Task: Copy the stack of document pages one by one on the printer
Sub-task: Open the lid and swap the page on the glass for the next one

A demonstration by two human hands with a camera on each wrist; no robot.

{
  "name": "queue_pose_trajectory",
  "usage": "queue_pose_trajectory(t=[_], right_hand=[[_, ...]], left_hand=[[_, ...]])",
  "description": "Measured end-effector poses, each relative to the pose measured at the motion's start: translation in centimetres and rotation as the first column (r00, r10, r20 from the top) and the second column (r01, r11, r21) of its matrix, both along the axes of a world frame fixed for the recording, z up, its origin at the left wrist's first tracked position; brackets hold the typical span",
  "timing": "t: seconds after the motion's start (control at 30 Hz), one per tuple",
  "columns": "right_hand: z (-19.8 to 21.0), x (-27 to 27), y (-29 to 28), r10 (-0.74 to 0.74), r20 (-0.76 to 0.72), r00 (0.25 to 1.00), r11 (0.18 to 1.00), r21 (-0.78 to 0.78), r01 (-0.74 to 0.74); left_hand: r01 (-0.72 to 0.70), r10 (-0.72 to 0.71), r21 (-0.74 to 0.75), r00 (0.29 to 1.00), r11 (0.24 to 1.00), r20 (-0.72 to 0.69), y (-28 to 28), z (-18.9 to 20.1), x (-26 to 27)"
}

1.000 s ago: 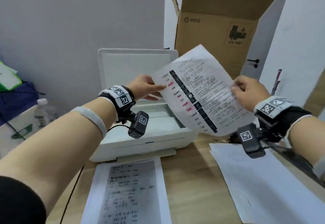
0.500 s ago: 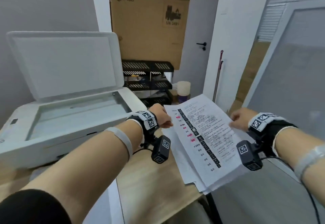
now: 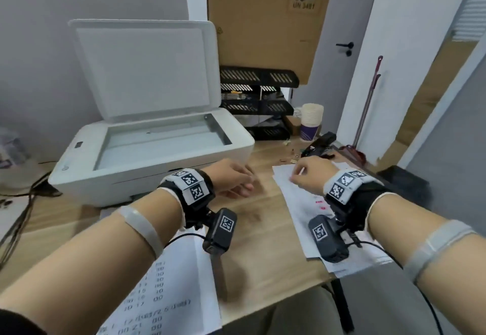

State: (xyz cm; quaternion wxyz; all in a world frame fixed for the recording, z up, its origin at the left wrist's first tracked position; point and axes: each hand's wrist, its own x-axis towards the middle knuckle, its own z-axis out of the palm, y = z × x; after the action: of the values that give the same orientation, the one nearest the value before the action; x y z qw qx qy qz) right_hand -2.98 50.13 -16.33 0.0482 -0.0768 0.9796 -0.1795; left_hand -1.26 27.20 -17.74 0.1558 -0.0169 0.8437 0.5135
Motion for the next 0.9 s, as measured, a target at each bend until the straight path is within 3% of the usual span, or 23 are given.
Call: queue_pose_trajectory(t=[0.1, 0.2, 0.3, 0.37, 0.47, 0.6, 0.8, 0.9], right_hand=[[-1.7, 2.2, -8.6, 0.235, 0.231, 0.944, 0.952, -0.250, -0.176], [-4.1, 3.2, -13.8, 0.316, 0.370, 0.874, 0.937, -0.268, -0.226], [-5.5, 3.9, -16.5, 0.308, 0.426, 0.851, 0.942, -0.262, -0.210], [-6.1, 4.2, -17.5, 0.302, 0.422, 0.855, 0.950, -0.207, -0.233], [-6.6, 4.3, -18.3, 0.307, 0.352, 0.884, 0.951, -0.094, -0.293], [-6.8, 4.1, -18.7, 0.326, 0.304, 0.895, 0.945, -0.092, -0.313], [-5.9, 3.7, -18.0, 0.397, 0.230, 0.889, 0.913, 0.006, -0.409], [-5.1, 3.9, -17.5, 0.500, 0.148, 0.853, 0.857, 0.057, -0.512]], left_hand=[[-0.129, 0.129, 0.010, 0.992, 0.992, -0.014, -5.0, -0.3, 2.7], [-0.274, 0.272, -0.051, 0.961, 0.960, -0.043, -10.0, -1.0, 6.2], [-0.415, 0.391, -0.221, 0.909, 0.883, -0.147, -14.2, -2.2, 9.7], [-0.490, 0.457, -0.272, 0.871, 0.828, -0.180, -16.3, -3.1, 11.7], [-0.535, 0.524, -0.263, 0.844, 0.803, -0.117, -18.0, -4.0, 13.3], [-0.563, 0.552, -0.289, 0.824, 0.774, -0.128, -18.7, -4.2, 13.8], [-0.447, 0.458, -0.407, 0.886, 0.796, -0.076, -18.8, -3.7, 13.5], [-0.400, 0.410, -0.468, 0.908, 0.788, -0.085, -18.3, -3.3, 13.2]])
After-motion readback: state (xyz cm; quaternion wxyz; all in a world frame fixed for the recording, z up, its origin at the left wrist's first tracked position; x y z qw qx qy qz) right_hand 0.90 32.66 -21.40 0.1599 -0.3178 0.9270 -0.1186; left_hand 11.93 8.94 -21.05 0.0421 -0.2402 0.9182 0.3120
